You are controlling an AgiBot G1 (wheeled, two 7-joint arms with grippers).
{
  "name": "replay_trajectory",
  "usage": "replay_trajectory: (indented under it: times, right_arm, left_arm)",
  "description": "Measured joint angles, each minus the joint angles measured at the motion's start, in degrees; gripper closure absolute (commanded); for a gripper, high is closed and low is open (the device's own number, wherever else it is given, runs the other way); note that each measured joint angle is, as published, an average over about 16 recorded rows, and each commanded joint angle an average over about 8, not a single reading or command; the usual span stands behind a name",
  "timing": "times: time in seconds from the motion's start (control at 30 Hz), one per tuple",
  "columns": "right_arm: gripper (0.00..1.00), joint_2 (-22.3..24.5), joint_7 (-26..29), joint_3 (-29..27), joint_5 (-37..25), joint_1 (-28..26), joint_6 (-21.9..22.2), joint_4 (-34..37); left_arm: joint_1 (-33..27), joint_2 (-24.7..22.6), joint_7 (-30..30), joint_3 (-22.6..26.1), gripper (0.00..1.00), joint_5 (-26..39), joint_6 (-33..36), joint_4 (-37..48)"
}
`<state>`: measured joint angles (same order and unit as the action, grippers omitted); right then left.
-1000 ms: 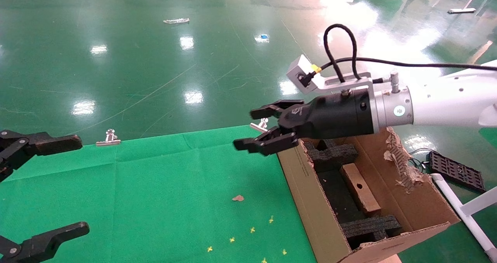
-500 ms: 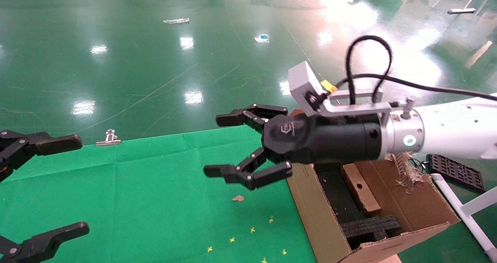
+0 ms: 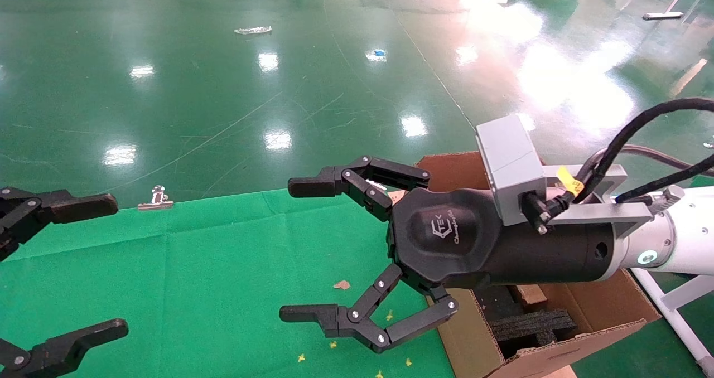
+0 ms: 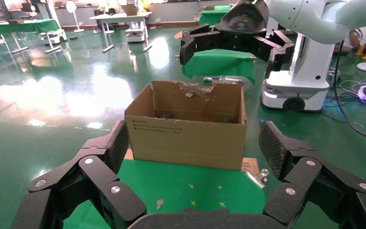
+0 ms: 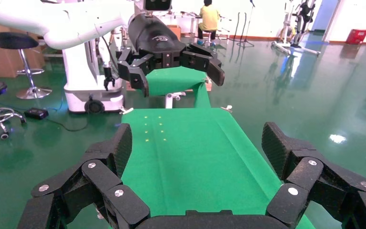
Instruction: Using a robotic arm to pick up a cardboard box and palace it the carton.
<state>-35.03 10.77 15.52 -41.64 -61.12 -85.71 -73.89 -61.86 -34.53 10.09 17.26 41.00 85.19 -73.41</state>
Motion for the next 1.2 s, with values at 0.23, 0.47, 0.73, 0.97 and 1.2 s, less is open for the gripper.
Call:
replay_trajectory:
  times: [0.23, 0.47, 0.73, 0.97, 1.2]
  right_arm:
    - [0.00, 0.1, -0.5, -1.6, 0.6, 1.4, -0.3, -1.1]
    - [0.00, 0.1, -0.3, -0.7, 0.3, 0.6, -0.2, -0.5]
    - [0.00, 0.1, -0.1, -0.1, 0.0, 0.1, -0.1, -0.1]
    - [0.00, 0.1, -0.1, 0.2, -0.1, -0.2, 0.0, 0.1]
    - [0.00, 0.0, 0.0, 0.4, -0.2, -0.3, 0.0, 0.3]
  left_arm:
    - [0.0, 0.0, 0.0, 0.0, 0.00, 0.0, 0.0, 0.0]
    - [0.0, 0.0, 0.0, 0.0, 0.00, 0.0, 0.0, 0.0]
    - [0.0, 0.0, 0.0, 0.0, 0.00, 0.0, 0.0, 0.0]
    - [0.0, 0.0, 0.0, 0.0, 0.00, 0.0, 0.0, 0.0]
    - [0.0, 0.0, 0.0, 0.0, 0.00, 0.0, 0.0, 0.0]
